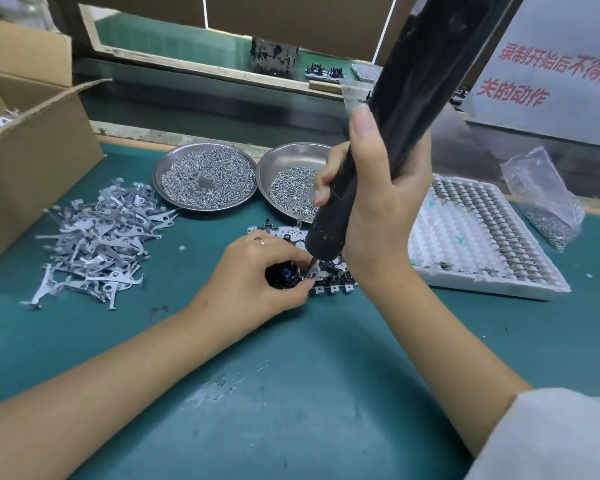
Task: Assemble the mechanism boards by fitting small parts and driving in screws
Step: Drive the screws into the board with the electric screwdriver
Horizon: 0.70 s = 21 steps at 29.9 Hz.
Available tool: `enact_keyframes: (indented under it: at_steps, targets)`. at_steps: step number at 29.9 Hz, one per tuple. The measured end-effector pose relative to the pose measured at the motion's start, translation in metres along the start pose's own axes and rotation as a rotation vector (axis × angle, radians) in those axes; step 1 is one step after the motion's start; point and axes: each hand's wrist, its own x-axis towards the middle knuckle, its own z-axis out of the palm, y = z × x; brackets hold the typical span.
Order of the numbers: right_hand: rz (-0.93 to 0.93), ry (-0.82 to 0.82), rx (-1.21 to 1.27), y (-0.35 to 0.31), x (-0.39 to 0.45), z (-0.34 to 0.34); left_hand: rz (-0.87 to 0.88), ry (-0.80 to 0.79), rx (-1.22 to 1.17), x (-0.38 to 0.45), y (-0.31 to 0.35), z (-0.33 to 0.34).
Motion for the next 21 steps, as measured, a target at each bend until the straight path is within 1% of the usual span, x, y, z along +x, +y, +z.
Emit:
enact_keyframes:
  at_steps: [21]
  targets:
    - [-0.001, -0.031, -0.031, 0.0021, -0.0019, -0.0016, 0.012, -0.005, 0.007, -0.0005, 0.0018, -0.0019]
